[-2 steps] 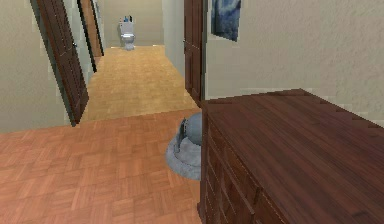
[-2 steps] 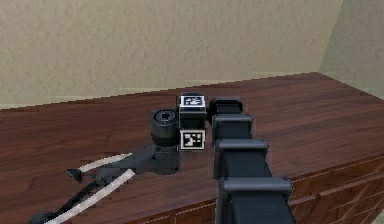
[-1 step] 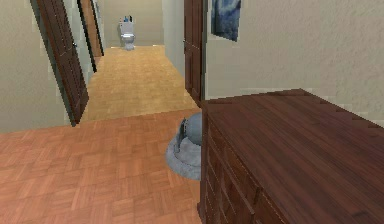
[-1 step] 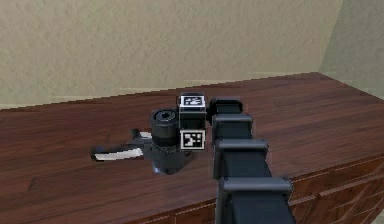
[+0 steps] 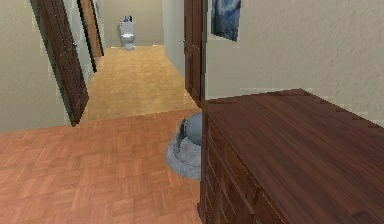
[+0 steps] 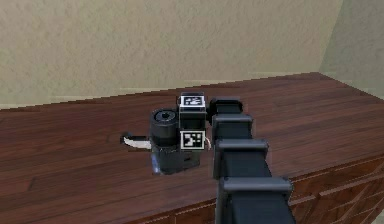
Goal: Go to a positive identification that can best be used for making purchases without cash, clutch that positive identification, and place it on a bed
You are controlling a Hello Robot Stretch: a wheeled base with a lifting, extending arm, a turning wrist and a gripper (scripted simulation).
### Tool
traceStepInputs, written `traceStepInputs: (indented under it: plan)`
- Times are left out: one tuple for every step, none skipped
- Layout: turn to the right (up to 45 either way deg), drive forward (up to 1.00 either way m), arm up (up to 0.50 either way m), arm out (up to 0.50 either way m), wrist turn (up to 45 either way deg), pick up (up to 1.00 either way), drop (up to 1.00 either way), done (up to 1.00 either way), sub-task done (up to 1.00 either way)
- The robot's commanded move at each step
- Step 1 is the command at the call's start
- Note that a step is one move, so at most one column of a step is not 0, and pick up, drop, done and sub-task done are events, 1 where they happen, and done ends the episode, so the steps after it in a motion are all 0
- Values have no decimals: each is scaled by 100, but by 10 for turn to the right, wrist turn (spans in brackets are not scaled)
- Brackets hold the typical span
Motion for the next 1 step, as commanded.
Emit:
traceStepInputs:
  plan:
    - [0, 0, -12, 0, 0, 0, 0, 0, 0]
